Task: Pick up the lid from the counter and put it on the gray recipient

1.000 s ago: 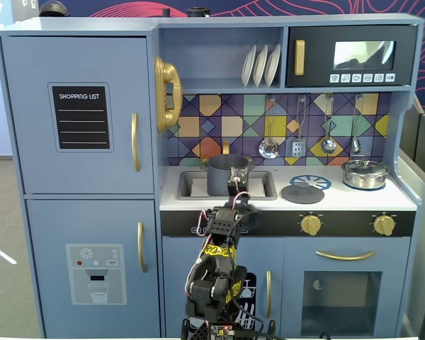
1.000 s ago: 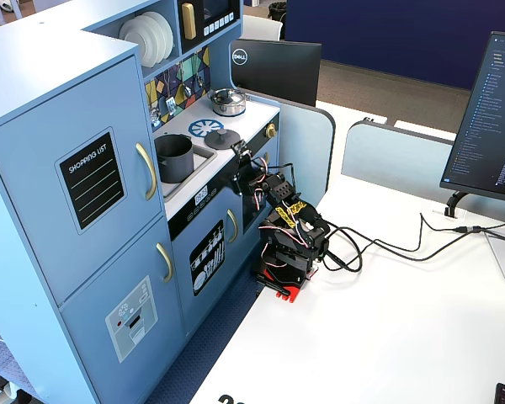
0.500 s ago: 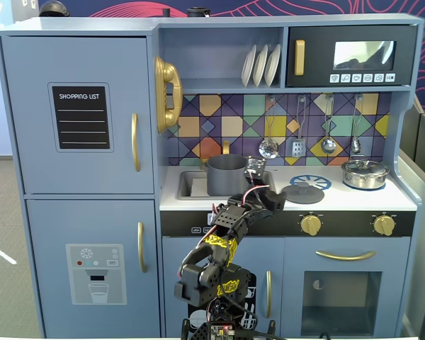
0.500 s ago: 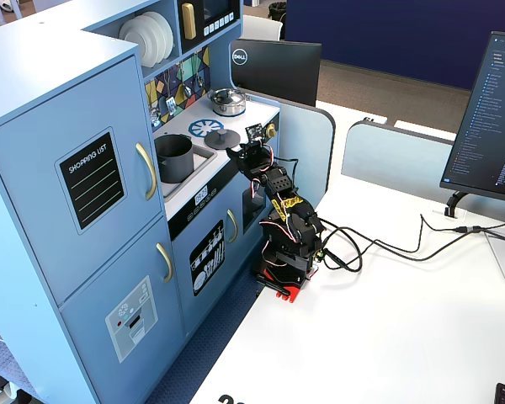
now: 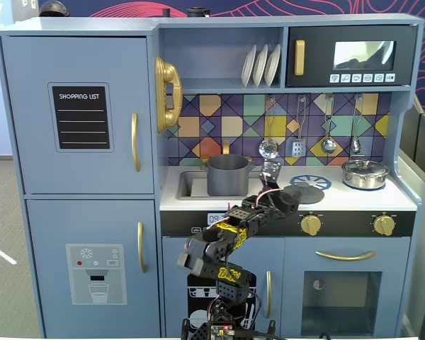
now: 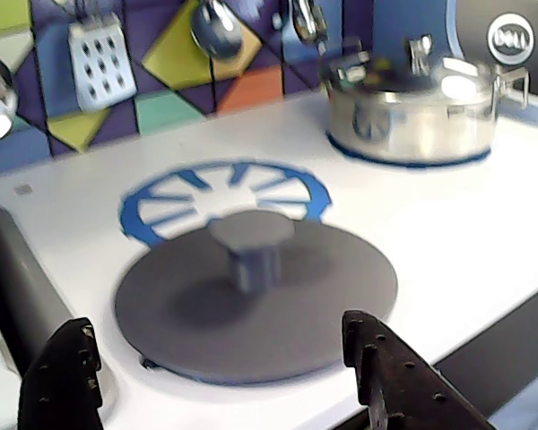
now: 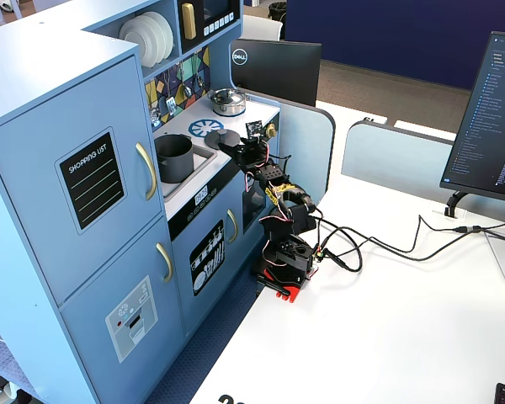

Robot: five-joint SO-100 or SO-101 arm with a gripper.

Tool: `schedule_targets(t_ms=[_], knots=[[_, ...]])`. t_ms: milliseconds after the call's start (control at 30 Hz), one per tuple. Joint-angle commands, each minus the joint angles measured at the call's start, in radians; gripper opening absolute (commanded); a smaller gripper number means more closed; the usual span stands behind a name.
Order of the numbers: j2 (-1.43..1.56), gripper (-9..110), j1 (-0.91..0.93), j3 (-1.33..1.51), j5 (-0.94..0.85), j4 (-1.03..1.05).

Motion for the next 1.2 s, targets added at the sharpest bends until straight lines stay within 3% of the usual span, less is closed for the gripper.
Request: schedule_targets(t_ms=[0,1167], knots=[[-0.078,28,0.018,-0.083,-0.009,-0.064],[-0.716,24,-0.031,-0.597,-0.081,-0.181]])
